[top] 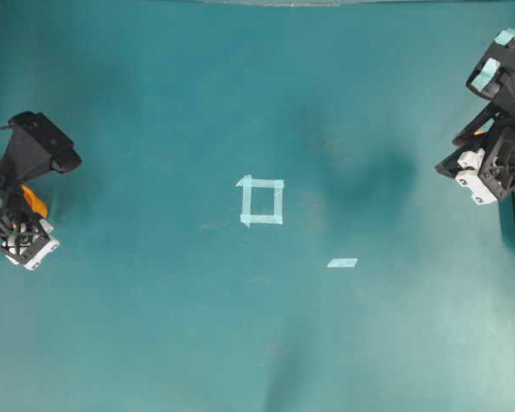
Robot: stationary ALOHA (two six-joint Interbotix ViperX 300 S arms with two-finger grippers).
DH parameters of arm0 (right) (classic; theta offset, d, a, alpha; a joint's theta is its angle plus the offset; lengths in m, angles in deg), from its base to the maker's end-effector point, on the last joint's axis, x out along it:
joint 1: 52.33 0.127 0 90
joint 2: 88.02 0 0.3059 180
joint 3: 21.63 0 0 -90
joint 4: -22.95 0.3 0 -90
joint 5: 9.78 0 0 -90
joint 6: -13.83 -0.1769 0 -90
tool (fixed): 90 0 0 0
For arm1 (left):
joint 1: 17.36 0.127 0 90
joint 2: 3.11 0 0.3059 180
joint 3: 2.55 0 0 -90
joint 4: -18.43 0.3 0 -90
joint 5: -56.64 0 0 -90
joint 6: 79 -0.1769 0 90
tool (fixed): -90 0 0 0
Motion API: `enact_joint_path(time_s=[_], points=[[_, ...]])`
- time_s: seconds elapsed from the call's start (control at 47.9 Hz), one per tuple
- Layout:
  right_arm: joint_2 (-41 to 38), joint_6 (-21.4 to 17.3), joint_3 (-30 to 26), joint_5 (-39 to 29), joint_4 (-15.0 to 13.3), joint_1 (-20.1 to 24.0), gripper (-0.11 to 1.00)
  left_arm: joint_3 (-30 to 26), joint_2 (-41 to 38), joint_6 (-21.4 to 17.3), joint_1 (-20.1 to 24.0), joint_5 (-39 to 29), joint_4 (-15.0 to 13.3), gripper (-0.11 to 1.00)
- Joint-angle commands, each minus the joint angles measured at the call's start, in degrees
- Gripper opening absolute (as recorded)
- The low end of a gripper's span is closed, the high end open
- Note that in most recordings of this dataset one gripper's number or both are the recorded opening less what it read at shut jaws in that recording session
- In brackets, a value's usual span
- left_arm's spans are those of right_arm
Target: Hold the block with right arm and the cup with left arm, then put the block into the cup.
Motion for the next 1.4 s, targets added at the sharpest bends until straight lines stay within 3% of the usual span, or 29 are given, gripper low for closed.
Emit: enact_joint_path(time_s=[0.0,0.188,0.521,0.897,1.272,1.377], points=[[0.1,0.0,-1.4,0.2,-0.2,-0.2,0.65,-0.8,0.0,1.2,-1.3,1.8,-0.1,0.58],[0.1,0.0,-1.4,0.2,-0.2,-0.2,0.65,-0.9,-0.4,3.0,-3.2,5.6,-0.1,0.59],[0.2,0.0,-1.5,0.3,-0.2,-0.2,0.64,-1.0,-0.7,2.9,-3.3,5.5,-0.1,0.54],[0.1,0.0,-1.4,0.3,-0.2,-0.2,0.64,-1.0,-0.6,2.3,-3.3,5.0,0.0,0.33],[0.2,0.0,-1.4,0.2,-0.2,-0.2,0.64,-0.8,-0.3,2.3,-3.5,-0.4,0.0,0.13],[0.2,0.0,-1.4,0.2,-0.2,-0.2,0.64,-0.8,-0.2,2.2,-3.8,-0.4,0.0,0.11]])
